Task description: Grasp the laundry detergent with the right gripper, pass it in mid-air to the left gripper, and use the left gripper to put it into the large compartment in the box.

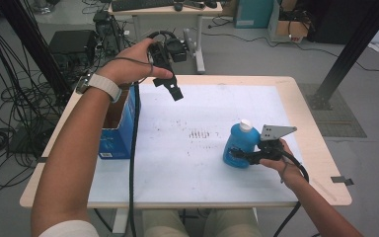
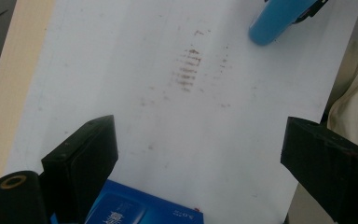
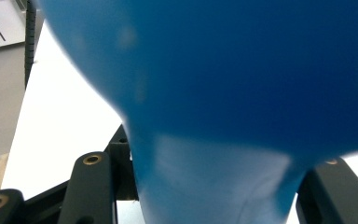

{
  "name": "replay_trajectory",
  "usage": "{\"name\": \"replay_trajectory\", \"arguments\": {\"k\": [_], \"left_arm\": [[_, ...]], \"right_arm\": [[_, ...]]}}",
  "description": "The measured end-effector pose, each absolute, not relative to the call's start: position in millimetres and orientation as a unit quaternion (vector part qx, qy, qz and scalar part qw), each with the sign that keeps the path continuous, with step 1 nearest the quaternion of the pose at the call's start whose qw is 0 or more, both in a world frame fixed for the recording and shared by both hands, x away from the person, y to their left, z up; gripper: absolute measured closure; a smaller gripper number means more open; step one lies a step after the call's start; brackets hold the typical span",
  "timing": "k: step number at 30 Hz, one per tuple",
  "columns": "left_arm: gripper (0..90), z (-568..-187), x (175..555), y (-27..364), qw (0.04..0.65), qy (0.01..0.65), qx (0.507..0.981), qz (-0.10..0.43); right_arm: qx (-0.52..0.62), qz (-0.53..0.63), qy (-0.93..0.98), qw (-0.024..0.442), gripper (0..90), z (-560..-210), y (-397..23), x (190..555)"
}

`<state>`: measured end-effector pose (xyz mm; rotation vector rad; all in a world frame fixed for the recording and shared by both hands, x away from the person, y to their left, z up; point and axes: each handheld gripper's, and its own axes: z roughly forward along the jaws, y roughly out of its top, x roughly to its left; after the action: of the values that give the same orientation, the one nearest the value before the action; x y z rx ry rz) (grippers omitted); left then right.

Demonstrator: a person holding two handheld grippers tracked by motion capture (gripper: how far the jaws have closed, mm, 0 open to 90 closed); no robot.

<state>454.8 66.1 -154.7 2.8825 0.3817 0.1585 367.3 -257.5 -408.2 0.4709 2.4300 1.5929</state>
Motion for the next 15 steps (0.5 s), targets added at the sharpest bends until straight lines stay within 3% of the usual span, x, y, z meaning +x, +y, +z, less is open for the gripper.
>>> {"name": "replay_trajectory", "arguments": {"k": [15], "left_arm": [[11.2,-153.7,453.1,65.4,0.113,0.130,0.983,0.056]], "right_arm": [[0.160,0.538,0.821,0.099,43.3,-408.3,-257.4,367.3]]}}
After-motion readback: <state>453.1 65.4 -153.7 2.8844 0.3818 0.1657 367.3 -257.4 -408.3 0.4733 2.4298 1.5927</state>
